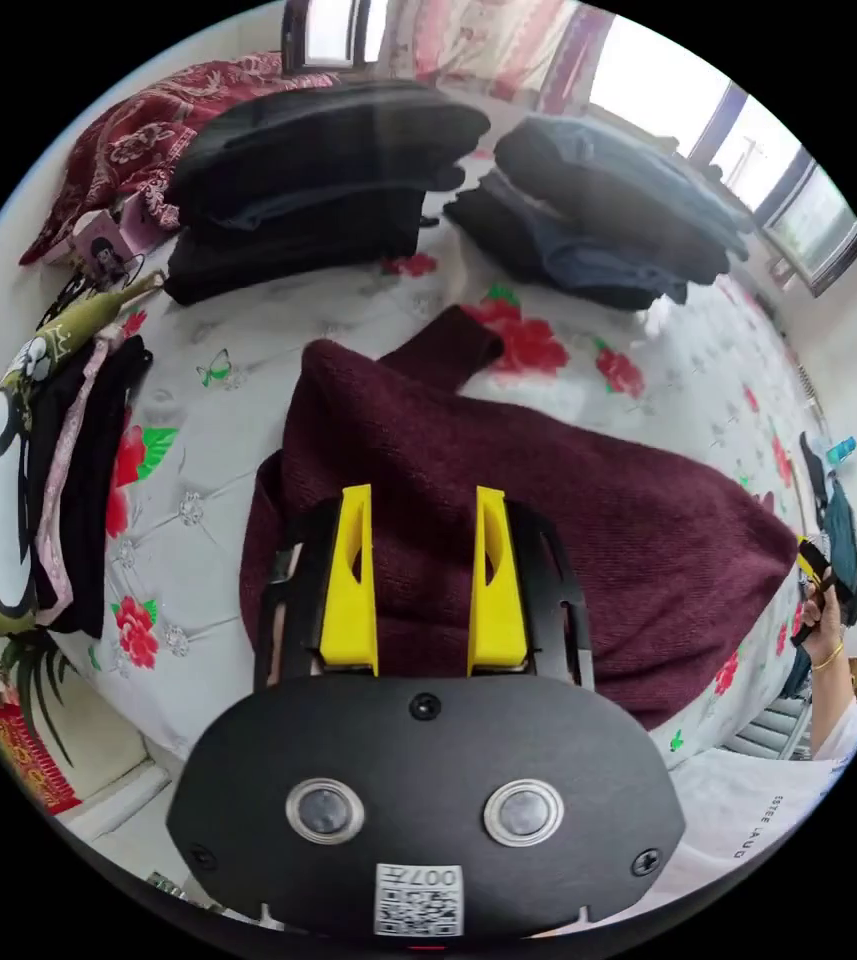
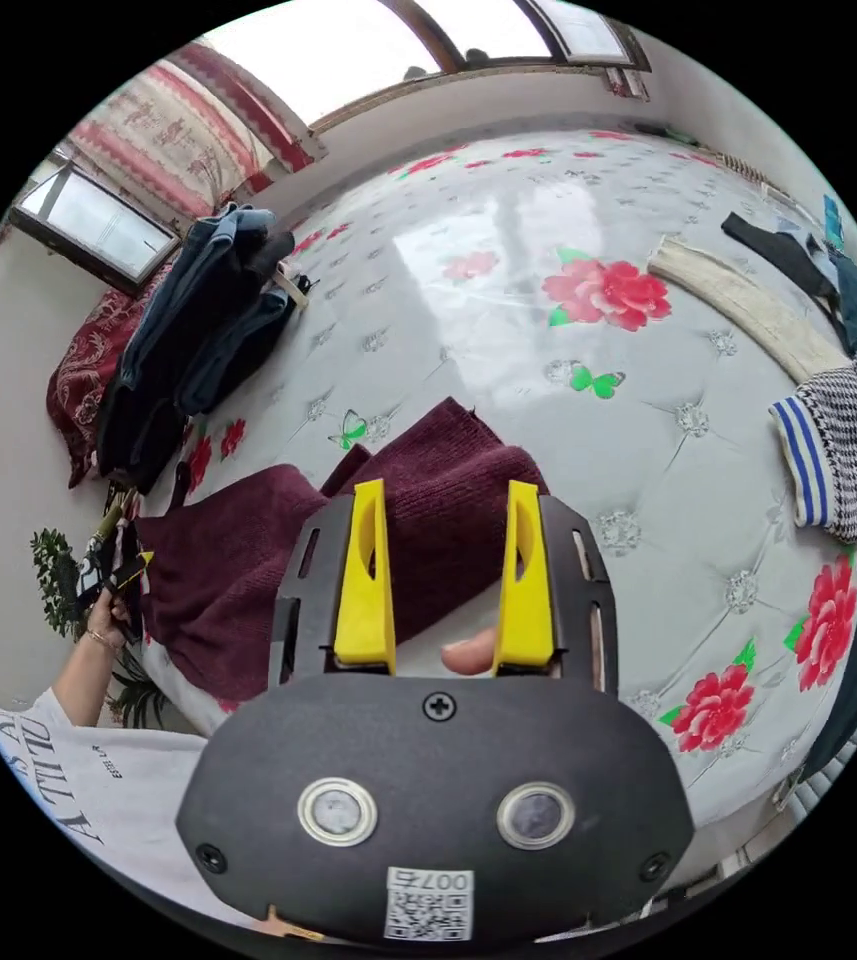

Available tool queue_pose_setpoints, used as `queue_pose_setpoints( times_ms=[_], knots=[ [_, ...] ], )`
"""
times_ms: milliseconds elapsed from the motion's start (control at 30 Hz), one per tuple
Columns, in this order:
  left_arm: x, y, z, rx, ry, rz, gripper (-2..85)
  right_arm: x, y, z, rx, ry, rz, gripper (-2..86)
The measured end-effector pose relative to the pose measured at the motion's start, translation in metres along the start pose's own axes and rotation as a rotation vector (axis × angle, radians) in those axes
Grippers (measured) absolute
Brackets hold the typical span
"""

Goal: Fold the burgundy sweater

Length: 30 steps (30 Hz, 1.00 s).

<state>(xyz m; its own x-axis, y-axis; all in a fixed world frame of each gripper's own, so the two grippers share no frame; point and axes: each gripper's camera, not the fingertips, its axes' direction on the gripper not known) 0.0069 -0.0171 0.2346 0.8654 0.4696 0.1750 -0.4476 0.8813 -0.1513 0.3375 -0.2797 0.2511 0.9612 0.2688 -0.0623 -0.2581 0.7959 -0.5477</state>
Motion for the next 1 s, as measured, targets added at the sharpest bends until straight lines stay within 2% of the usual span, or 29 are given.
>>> queue_pose_setpoints(
  times_ms=[33,67,133,200,367,467,533,600,667,733,900,1000],
  knots=[
    [0.006,-0.007,0.025,-0.089,-0.075,0.008,11.7,-0.002,-0.001,0.009,-0.033,0.001,0.002,9.5],
    [0.014,-0.005,0.019,0.026,-0.103,0.058,9.7,-0.009,0.001,0.007,0.043,0.019,-0.023,8.6],
    [0.020,-0.010,0.020,0.012,-0.080,0.072,5.1,-0.017,0.003,0.005,0.029,0.048,-0.040,7.2],
    [0.019,-0.013,0.010,-0.006,0.002,0.078,4.0,-0.033,0.021,-0.027,0.159,0.108,-0.082,5.8],
    [-0.002,0.020,-0.081,0.298,0.349,0.082,3.3,-0.086,0.065,-0.135,0.521,0.166,-0.156,3.7],
    [0.004,0.005,-0.114,0.429,0.380,0.139,3.7,-0.117,0.056,-0.190,0.695,0.214,-0.271,2.7],
    [0.006,-0.023,-0.113,0.483,0.418,0.106,4.1,-0.123,0.030,-0.199,0.739,0.153,-0.303,2.5],
    [0.005,-0.054,-0.096,0.517,0.455,0.025,4.6,-0.121,-0.021,-0.180,0.729,0.102,-0.308,2.9],
    [0.002,-0.093,-0.060,0.365,0.464,-0.157,5.6,-0.117,-0.060,-0.151,0.623,0.098,-0.257,3.8],
    [0.003,-0.101,-0.052,0.305,0.398,-0.186,5.8,-0.109,-0.082,-0.125,0.490,0.086,-0.211,4.7],
    [-0.012,-0.050,-0.046,0.337,0.248,-0.139,6.2,-0.040,-0.039,-0.062,0.307,0.003,-0.087,7.0],
    [-0.041,-0.012,-0.015,0.194,0.266,-0.234,6.3,0.018,-0.004,-0.019,0.134,-0.031,0.094,7.4]
  ],
)
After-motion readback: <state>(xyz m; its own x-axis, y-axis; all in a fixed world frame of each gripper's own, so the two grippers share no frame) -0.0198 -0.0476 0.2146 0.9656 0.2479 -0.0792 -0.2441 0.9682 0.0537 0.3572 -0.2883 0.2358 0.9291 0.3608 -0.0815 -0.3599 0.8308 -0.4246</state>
